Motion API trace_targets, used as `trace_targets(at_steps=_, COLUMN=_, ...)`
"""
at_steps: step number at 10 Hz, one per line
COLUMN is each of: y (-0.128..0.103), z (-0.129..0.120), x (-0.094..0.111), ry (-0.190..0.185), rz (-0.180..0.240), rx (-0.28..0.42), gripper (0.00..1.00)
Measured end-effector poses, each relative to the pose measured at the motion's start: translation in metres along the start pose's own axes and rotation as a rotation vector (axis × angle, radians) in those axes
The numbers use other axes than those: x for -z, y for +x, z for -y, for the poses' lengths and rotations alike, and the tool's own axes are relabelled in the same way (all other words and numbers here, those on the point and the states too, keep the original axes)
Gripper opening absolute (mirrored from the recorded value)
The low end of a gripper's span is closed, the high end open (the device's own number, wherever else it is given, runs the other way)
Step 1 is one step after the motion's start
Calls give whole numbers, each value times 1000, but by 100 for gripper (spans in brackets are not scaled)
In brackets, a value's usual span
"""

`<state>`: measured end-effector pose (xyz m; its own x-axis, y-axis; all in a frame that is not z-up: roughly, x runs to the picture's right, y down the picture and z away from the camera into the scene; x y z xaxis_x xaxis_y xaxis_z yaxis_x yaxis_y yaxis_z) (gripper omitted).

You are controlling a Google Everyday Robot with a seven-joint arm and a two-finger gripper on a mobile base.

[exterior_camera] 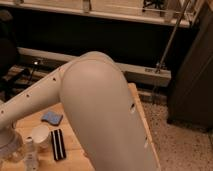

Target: Knock the bottle over

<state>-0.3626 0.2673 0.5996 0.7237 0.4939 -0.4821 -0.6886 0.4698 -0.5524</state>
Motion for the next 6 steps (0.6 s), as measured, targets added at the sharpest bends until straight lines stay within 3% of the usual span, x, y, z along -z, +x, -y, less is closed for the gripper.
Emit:
trace_targets(at_steps=2, y=-20, z=58, x=23, ry=114, rz=131, rx=-230, gripper=0)
trace_targets(at_steps=3, y=-24, z=69, x=29, ry=132, rz=162, rx=-297, gripper=0)
trace_targets(at_steps=6, y=-26, z=68, x=31, ry=120, rz=179, rx=-425, gripper=0)
